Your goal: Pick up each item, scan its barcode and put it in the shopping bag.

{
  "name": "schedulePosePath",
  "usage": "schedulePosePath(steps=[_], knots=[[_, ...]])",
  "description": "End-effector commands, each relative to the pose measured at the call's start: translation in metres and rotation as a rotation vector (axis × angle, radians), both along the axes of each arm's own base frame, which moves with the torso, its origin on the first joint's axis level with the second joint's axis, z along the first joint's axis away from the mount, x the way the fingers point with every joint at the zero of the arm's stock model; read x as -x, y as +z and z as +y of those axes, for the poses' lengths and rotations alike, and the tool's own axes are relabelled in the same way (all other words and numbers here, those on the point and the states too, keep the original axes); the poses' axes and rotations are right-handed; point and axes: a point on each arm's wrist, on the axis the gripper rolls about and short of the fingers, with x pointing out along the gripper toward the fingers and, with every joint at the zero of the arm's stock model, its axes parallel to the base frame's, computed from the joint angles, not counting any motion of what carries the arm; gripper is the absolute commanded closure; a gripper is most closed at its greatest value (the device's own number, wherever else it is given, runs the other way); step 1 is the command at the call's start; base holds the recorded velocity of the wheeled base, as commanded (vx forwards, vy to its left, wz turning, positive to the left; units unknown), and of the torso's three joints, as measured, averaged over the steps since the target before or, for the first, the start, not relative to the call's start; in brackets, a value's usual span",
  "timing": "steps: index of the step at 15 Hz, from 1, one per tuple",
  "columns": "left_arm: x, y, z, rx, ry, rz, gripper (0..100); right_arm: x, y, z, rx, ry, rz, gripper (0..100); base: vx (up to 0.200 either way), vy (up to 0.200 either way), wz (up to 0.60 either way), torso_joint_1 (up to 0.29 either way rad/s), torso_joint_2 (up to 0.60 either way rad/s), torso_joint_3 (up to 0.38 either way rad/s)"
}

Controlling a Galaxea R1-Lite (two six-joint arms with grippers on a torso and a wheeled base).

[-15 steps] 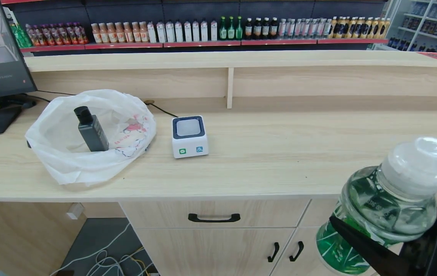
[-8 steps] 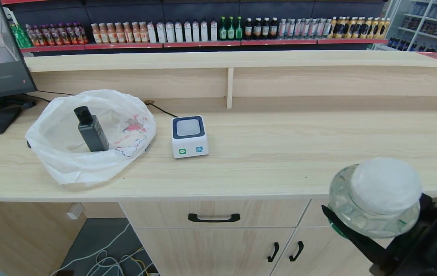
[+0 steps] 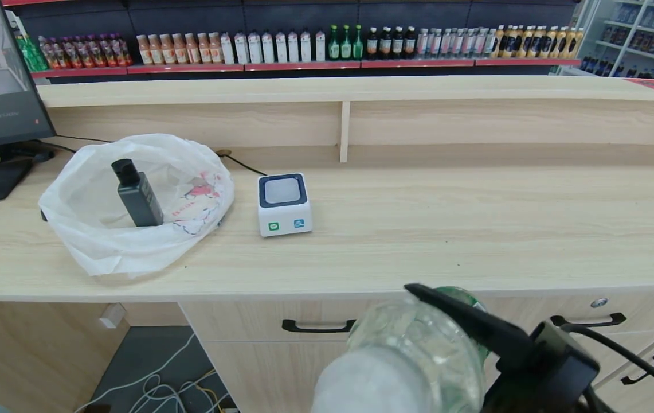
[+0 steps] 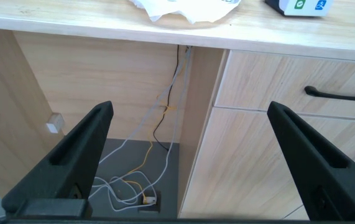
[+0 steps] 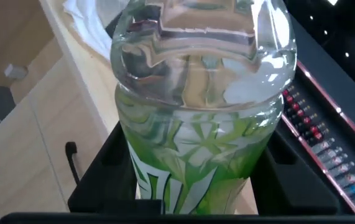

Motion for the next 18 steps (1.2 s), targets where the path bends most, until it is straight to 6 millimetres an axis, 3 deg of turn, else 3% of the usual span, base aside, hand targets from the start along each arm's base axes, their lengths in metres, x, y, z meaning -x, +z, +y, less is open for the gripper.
schedulePosePath(steps=[1,18], knots=[[0.0,0.0,0.0,0.001,0.001,0.0,0,0.005,-0.01,0.009,0.061,0.045,-0.016,100,0.0,0.0,0.0,0.0,0.0,0.0],[0.0,0.0,0.0,0.001,0.001,0.0,0,0.001,-0.001,0.014,0.207,-0.035,-0.29,100,0.0,0.0,0.0,0.0,0.0,0.0]])
